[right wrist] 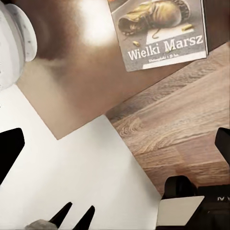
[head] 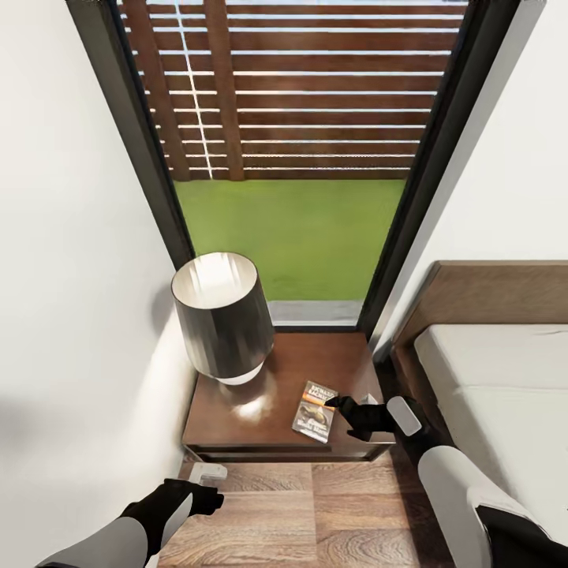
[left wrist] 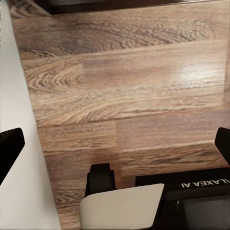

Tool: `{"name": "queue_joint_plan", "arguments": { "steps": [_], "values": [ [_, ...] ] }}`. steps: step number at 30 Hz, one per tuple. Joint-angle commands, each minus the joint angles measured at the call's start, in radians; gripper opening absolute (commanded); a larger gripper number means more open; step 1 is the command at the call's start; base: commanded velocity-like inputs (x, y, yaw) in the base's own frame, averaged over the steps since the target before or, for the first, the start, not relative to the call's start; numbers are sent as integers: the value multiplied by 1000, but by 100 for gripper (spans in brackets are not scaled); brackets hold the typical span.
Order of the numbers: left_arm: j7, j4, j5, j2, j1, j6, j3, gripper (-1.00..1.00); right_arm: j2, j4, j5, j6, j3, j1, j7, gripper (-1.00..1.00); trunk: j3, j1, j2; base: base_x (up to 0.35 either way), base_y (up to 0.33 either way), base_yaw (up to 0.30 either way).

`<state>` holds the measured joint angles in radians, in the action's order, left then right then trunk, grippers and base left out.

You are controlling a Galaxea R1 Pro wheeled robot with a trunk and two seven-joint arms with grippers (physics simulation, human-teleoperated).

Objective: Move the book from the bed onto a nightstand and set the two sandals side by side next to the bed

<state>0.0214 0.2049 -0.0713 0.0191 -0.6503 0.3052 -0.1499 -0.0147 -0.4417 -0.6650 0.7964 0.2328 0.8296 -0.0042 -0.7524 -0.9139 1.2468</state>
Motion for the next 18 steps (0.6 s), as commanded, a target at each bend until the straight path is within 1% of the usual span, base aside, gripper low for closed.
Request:
{"name": "queue_joint_plan", "arguments": {
  "steps": [1,3,4,7,8,12,13,16,17,18],
  "values": [
    [0,2,-8,-1,0,6,-8,100,-1,-1,3,5,5,-9,0,100,3,4,-7,0,0,0],
    [0,1,-9,-1,0,6,-7,100,-1,-1,9,3,-4,-30,-1,100,9,12,-21,0,0,0],
    [0,1,-9,-1,0,6,-7,100,-1,-1,9,3,-4,-30,-1,100,12,15,-28,0,0,0],
    [1,0,-11,-2,0,5,-7,100,0,1,24,1,-15,-63,-2,100,21,27,-49,0,0,0],
    [1,0,-11,-2,0,5,-7,100,0,1,24,1,-15,-63,-2,100,24,31,-56,0,0,0],
    [1,-2,-12,-2,1,4,-7,100,2,2,45,-18,-22,-121,-3,100,37,46,-84,0,0,0],
    [1,-2,-12,-2,1,4,-7,100,2,2,45,-18,-22,-121,-3,100,40,50,-91,0,0,0],
    [1,-6,-13,-2,3,2,-6,100,5,3,52,-78,-25,-177,-2,100,50,61,-112,0,0,0],
    [1,-6,-13,-2,3,2,-6,100,5,3,52,-78,-25,-177,-2,100,53,65,-119,0,0,0],
    [1,-7,-13,-2,3,0,-5,100,6,3,53,-100,-26,-196,-1,100,56,69,-126,0,0,0]
  ]
}}
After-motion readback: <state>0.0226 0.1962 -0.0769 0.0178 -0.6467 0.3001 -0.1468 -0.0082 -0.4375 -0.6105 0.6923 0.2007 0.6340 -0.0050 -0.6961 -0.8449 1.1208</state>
